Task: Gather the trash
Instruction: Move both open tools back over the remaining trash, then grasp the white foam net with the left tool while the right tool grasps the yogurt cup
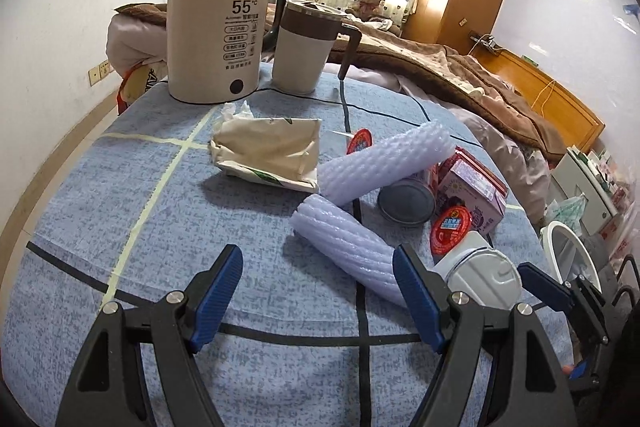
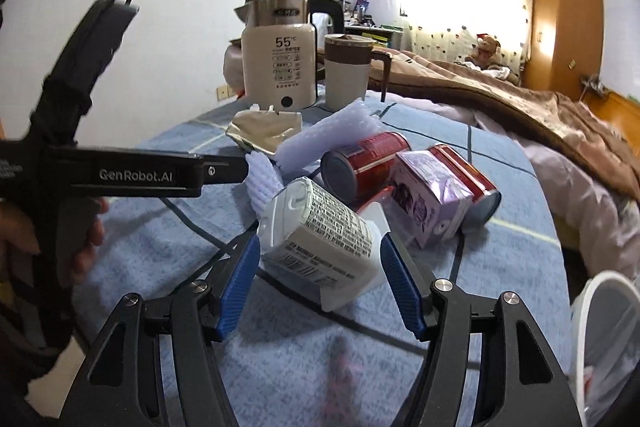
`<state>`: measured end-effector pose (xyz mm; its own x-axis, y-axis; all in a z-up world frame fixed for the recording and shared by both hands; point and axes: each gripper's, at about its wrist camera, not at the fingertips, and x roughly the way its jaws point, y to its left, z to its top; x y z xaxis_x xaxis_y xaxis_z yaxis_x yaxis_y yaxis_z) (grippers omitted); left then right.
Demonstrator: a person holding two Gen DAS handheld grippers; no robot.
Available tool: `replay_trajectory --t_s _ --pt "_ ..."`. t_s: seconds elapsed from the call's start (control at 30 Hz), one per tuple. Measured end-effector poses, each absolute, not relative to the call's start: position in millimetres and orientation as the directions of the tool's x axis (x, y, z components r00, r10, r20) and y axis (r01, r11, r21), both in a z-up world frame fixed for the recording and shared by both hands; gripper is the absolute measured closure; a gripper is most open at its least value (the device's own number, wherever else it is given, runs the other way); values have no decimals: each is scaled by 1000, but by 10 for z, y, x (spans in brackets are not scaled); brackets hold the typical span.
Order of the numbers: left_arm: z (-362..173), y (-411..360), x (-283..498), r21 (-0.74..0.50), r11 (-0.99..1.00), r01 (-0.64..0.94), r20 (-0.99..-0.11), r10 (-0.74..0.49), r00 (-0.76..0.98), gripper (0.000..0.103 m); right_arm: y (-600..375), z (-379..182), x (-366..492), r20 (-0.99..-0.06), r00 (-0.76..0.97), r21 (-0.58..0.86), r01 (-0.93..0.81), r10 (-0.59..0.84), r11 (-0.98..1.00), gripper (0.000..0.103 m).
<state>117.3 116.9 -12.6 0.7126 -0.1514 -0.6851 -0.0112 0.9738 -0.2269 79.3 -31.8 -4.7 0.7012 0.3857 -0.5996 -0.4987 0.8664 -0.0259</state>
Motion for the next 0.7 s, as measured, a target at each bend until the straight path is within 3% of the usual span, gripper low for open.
replay_trajectory --t_s 0.43,0.7 --pt "-153 1266 1265 -261 964 -44 -692 -155 705 24 -140 -62 917 -673 635 -80 -572 380 816 37" --pt "-168 1269 1323 -298 953 -47 -696 -183 694 24 -423 -135 1102 -701 670 -69 -405 244 912 37"
